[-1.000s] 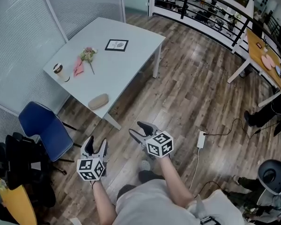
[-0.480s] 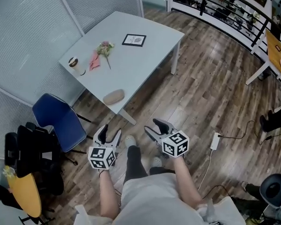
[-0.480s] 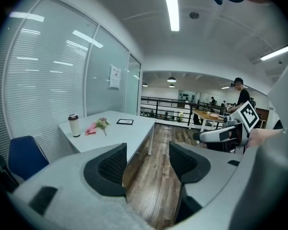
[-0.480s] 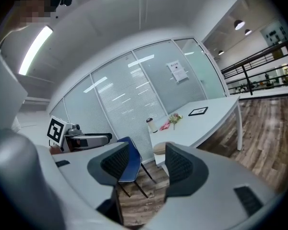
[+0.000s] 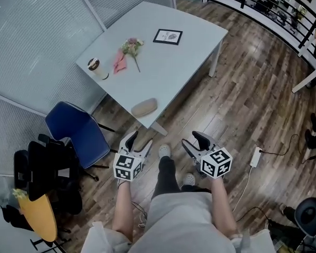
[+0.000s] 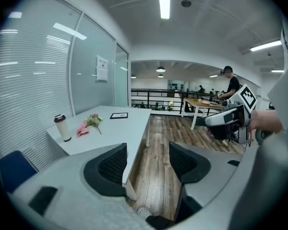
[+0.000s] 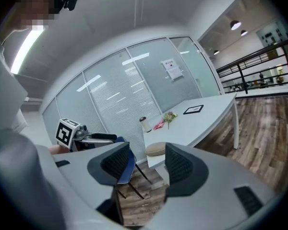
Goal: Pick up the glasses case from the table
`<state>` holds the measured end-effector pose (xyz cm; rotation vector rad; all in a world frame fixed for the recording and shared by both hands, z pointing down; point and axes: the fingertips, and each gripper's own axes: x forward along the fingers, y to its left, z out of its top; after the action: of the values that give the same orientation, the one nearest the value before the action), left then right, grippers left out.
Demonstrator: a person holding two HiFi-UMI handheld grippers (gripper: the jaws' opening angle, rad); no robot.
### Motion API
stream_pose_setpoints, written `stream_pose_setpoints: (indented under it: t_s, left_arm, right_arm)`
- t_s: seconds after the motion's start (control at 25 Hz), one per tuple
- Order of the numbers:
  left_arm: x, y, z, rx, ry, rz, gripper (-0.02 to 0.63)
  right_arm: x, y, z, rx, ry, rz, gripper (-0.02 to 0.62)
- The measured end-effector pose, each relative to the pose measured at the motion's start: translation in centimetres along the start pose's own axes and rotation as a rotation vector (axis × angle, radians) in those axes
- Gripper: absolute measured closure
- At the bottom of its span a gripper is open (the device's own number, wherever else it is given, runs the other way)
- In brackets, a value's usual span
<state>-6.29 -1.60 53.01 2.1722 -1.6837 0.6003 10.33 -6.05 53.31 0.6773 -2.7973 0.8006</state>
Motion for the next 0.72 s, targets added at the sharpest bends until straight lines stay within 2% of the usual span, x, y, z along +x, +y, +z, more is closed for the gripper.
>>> stream_pose_setpoints:
  t_s: [0.24, 0.44, 0.72]
  left_arm:
    - [3.8, 5.3, -0.9, 0.049, 0.057, -0.060, 0.344]
    - [7.6, 10.2, -3.0, 0.139, 0.158, -0.091, 0.344]
    - [12.1, 13.0, -4.6, 0.222, 0.223, -0.190, 0.344]
  right_arm:
    - [6.2, -1.1, 0.7, 0.018, 0.033, -0.027, 0.377]
    - [11.3, -1.7, 2.8, 0.013, 0.042, -0.050, 0.377]
    - [16.1, -2.6, 4.0, 0.020, 0.066, -0.111, 0.377]
